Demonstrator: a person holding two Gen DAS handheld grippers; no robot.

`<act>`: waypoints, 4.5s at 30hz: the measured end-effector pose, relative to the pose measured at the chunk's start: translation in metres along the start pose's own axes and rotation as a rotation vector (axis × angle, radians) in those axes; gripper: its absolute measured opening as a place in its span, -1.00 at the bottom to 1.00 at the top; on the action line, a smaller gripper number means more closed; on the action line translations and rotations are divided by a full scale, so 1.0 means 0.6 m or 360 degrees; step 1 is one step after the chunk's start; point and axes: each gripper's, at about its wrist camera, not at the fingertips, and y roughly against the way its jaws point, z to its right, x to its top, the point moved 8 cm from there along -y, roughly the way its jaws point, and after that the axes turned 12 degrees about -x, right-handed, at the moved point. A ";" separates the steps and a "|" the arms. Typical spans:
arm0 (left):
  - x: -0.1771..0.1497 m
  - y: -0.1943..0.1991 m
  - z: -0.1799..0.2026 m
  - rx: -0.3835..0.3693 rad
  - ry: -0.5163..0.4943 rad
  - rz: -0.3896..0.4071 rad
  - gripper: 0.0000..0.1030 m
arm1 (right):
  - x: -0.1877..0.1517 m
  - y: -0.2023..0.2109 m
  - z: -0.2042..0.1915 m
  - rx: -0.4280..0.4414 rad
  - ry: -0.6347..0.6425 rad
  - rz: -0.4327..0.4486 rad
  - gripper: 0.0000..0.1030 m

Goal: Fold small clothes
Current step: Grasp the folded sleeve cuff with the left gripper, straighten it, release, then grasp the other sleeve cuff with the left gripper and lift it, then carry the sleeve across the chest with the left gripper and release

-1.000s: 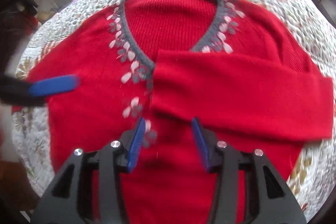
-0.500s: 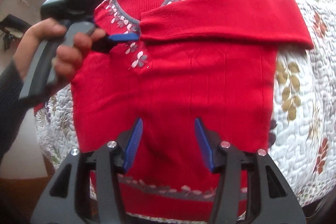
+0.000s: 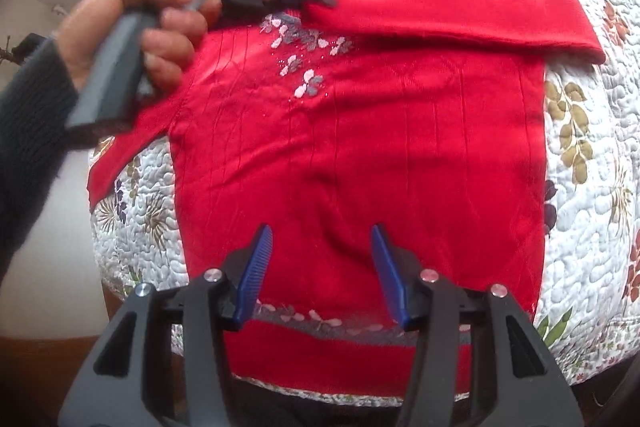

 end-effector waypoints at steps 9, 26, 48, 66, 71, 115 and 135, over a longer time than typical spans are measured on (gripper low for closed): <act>0.019 0.164 0.072 0.0023 -0.0305 0.0144 -0.92 | -0.011 0.000 -0.021 0.0031 -0.0004 -0.0032 0.00; 0.000 0.285 -0.102 0.0146 -0.0116 0.0262 -0.92 | -0.023 -0.015 -0.062 0.0042 0.0034 -0.0089 0.00; -0.026 0.264 -0.269 0.0132 0.0077 0.0262 -0.92 | -0.022 -0.040 -0.074 0.0013 0.0052 -0.0149 0.00; -0.035 0.297 -0.302 0.0231 0.0207 0.0432 -0.45 | -0.017 -0.038 -0.072 0.0005 0.0041 -0.0153 0.00; -0.034 0.321 -0.253 0.0051 0.0185 0.0581 -0.45 | -0.013 -0.038 -0.069 0.0008 0.0032 -0.0157 0.04; -0.467 0.791 -0.718 0.0373 0.1317 0.1679 -0.87 | -0.003 0.033 -0.271 -0.0005 0.0470 -0.0060 0.24; -0.085 0.513 -0.043 0.0425 -0.0322 0.1199 -0.88 | 0.098 0.070 0.001 0.0135 -0.0140 0.0036 0.24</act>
